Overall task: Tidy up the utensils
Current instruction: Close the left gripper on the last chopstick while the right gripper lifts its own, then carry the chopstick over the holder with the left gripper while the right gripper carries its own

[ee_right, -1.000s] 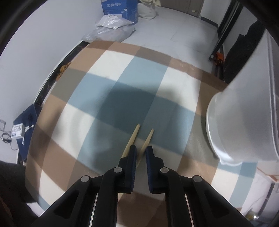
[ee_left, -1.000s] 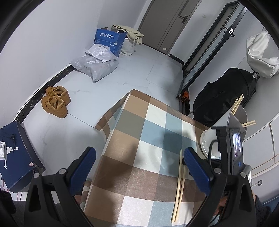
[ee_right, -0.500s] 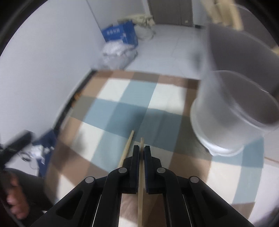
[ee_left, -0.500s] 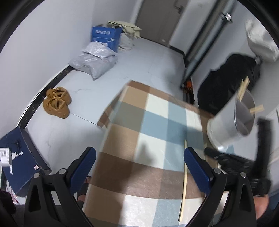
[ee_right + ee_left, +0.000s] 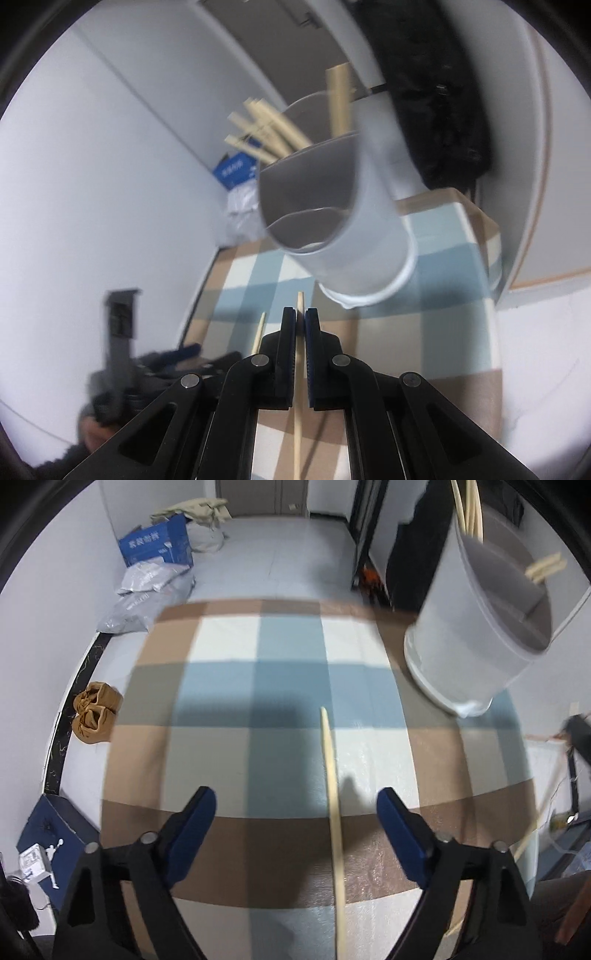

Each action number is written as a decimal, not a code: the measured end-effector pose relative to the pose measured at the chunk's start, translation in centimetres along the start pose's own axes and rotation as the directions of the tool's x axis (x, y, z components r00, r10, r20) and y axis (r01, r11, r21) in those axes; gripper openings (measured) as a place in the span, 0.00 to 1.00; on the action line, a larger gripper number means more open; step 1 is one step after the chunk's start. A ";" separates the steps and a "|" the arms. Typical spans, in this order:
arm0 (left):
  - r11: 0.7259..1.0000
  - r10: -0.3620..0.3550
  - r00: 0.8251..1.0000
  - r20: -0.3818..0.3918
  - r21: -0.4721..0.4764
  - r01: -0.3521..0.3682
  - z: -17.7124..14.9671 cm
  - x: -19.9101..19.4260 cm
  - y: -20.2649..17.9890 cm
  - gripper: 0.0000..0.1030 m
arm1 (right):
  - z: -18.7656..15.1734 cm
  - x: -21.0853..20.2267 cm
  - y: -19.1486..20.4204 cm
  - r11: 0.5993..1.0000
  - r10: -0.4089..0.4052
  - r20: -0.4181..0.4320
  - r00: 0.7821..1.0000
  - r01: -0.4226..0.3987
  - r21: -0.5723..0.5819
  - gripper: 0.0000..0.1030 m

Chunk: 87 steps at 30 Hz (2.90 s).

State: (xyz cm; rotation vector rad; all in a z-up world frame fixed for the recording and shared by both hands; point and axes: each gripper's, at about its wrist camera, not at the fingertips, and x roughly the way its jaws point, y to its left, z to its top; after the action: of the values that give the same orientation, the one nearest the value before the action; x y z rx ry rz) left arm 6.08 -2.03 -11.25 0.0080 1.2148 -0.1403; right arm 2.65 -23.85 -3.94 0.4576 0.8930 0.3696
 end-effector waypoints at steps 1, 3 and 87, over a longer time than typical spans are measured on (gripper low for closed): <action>1.000 0.017 0.999 -0.027 0.014 -0.016 0.0 0.6 -0.2 0.67 | -0.1 -0.4 -0.6 1.000 0.003 0.007 1.000 -0.004 0.020 0.04; 0.999 0.037 0.997 -0.062 0.025 -0.035 -0.1 1.4 -0.3 0.57 | -0.2 -1.2 -1.7 0.998 0.020 0.019 1.000 -0.022 0.057 0.04; 0.953 -0.301 0.747 0.592 0.172 0.248 14.1 -21.8 -5.5 0.02 | 17.3 -12.2 9.7 0.945 -0.004 0.411 0.912 0.138 -0.297 0.04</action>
State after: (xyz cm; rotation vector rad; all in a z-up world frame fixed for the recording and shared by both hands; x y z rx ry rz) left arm 11.20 -6.36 14.45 -0.1385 0.5415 -0.4219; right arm 8.46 -25.53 18.59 0.1854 0.4295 0.3281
